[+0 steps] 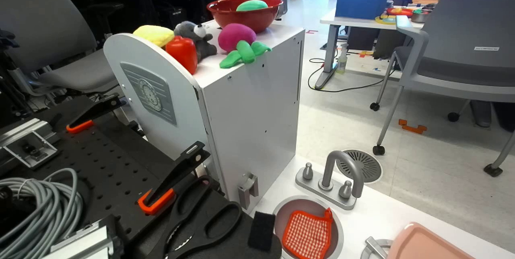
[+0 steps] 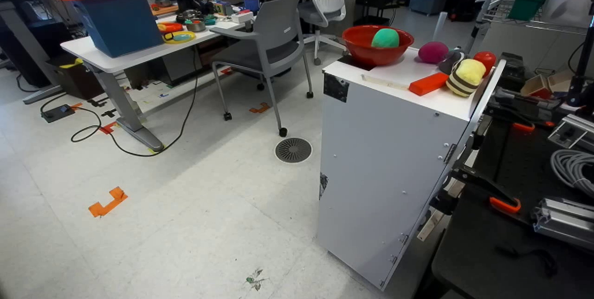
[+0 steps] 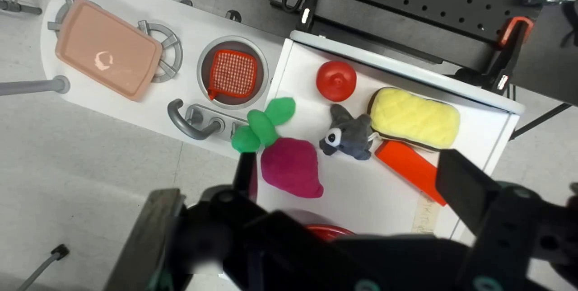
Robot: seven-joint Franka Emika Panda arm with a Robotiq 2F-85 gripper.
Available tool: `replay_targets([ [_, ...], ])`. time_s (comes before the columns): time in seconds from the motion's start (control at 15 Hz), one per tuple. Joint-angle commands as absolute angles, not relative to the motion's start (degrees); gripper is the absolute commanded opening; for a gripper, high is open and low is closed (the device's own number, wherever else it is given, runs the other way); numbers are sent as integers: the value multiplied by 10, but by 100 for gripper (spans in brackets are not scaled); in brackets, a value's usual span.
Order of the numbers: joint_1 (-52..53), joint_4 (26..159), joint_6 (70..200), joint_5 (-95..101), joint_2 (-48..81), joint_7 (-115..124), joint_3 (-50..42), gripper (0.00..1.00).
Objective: Put the purple object inside the bowl
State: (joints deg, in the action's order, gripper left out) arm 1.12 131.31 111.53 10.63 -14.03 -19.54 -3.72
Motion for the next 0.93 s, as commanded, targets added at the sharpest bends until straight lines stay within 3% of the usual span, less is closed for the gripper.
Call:
replay_targets([
  [0.0,13,1318,1133,101,-156,-207,-31,100],
  [0.87,13,1346,1148,84,-175,-216,-34,100],
])
